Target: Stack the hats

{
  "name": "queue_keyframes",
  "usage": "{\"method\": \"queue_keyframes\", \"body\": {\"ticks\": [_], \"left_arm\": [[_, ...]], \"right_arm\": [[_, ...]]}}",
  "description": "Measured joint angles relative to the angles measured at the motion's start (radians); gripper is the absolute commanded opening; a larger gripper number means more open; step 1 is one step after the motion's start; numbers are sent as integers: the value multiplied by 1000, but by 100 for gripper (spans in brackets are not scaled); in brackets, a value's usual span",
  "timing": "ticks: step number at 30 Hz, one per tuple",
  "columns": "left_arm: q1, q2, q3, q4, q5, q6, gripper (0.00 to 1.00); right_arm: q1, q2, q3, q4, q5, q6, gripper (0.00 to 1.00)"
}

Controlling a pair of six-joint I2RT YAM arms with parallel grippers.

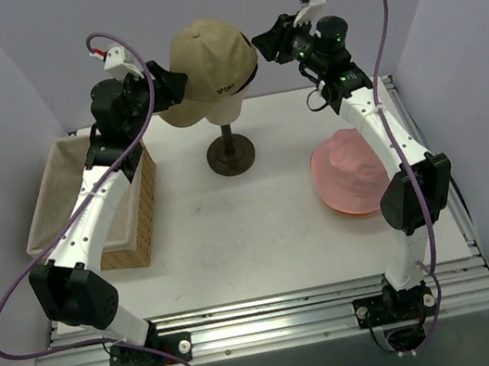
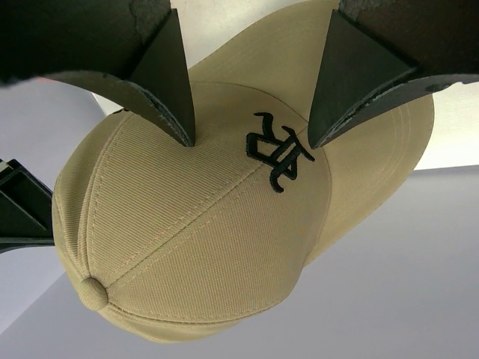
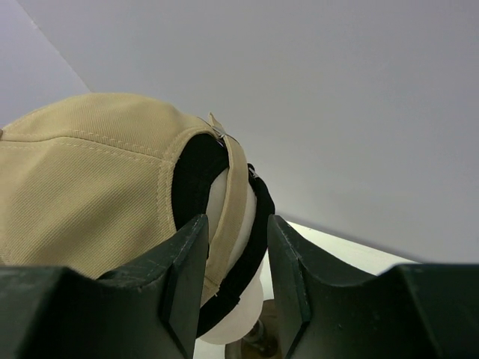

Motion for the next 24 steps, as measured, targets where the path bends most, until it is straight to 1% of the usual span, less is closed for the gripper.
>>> {"method": "queue_keyframes", "body": {"ticks": [11,24], "left_arm": [[0,0,0,0,0,0,70],[0,0,0,0,0,3,70]], "right_arm": [[29,2,2,2,3,5,34],[33,11,0,-39,81,-1,28]]}}
